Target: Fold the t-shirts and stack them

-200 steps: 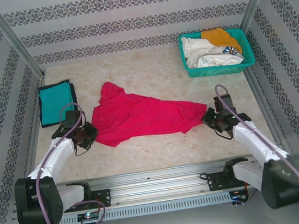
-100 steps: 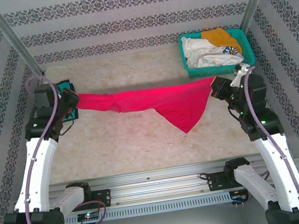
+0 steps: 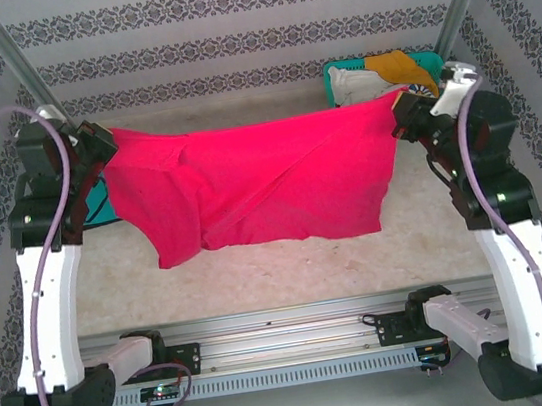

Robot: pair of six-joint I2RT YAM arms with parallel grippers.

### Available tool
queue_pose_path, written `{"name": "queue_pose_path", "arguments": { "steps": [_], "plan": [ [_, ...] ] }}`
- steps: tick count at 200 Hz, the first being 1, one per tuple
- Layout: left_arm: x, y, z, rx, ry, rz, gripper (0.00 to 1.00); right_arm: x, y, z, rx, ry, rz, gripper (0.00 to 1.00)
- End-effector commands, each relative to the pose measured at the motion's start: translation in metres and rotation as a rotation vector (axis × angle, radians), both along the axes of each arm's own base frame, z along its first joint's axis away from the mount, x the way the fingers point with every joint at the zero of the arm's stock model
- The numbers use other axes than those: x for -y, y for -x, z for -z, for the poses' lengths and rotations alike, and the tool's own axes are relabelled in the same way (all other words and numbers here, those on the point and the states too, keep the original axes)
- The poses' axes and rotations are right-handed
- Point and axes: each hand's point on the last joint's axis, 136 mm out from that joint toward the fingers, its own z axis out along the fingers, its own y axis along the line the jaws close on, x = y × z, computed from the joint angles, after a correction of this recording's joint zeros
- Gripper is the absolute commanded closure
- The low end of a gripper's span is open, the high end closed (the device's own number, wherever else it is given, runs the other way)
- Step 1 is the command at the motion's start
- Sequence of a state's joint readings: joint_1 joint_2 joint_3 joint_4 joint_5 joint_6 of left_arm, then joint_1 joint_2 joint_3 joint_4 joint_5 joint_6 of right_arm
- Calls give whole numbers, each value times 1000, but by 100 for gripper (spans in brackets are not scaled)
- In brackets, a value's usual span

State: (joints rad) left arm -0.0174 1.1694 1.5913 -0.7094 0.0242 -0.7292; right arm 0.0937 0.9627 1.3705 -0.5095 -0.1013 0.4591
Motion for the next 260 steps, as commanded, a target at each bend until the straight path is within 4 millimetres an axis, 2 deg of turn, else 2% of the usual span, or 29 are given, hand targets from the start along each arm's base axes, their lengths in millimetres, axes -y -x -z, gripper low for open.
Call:
{"name": "queue_pose_path", "arguments": {
  "steps": [1,13,25,38,51,58,69,81,87,108,114,127,143,153,171,182,191,202,222,238,260],
  "plan": [
    [-11,-34,11,-25,-40,-29,100,4,-34,-1,11,49,26,100],
    [-12,-52,12,-27,-27,-26,100,0,-56,0,12,56,9,100],
    [-14,-69,7,-12,-18,-24,100,-3,-78,0,7,54,-3,100],
    [-16,-86,-3,9,-17,-24,100,-8,-99,-8,23,47,-27,100],
    [-18,-101,-22,42,-16,-21,100,-14,-118,-18,36,36,-55,100],
    [-18,-108,-31,55,-14,-14,100,-17,-126,-30,58,28,-70,100],
    [-19,-113,-59,98,-18,-6,100,-21,-134,-49,86,18,-90,100],
    [-19,-114,-86,139,-34,0,100,-24,-136,-75,135,7,-110,100],
    [-20,-110,-108,181,-44,-3,100,-25,-135,-90,168,5,-116,100],
    [-23,-93,-158,297,-57,-12,100,-22,-121,-141,267,6,-123,100],
    [-24,-86,-170,331,-57,-14,100,-19,-116,-152,288,9,-119,100],
    [-28,-75,-180,359,-53,-27,100,-12,-106,-164,312,12,-102,100],
    [-28,-66,-174,337,-56,-32,100,-4,-97,-158,300,18,-83,100],
    [-27,-63,-163,310,-53,-26,100,0,-93,-144,275,21,-74,100],
    [-25,-57,-137,264,-39,-15,100,6,-89,-102,189,16,-64,100],
    [-24,-45,-127,259,-32,-19,100,11,-81,-81,152,13,-51,100],
    [-25,-36,-116,242,-32,-28,100,14,-72,-66,131,13,-42,100],
    [-27,-28,-92,205,-23,-40,100,16,-62,-47,103,19,-33,100],
    [-31,-8,-66,170,-20,-72,100,20,-47,-15,48,18,-18,100],
    [-35,-1,-55,145,-21,-86,100,21,-38,-6,28,16,-17,100],
    [-33,6,-61,150,-20,-76,100,19,-25,-19,56,15,-29,100]
  ]
}}
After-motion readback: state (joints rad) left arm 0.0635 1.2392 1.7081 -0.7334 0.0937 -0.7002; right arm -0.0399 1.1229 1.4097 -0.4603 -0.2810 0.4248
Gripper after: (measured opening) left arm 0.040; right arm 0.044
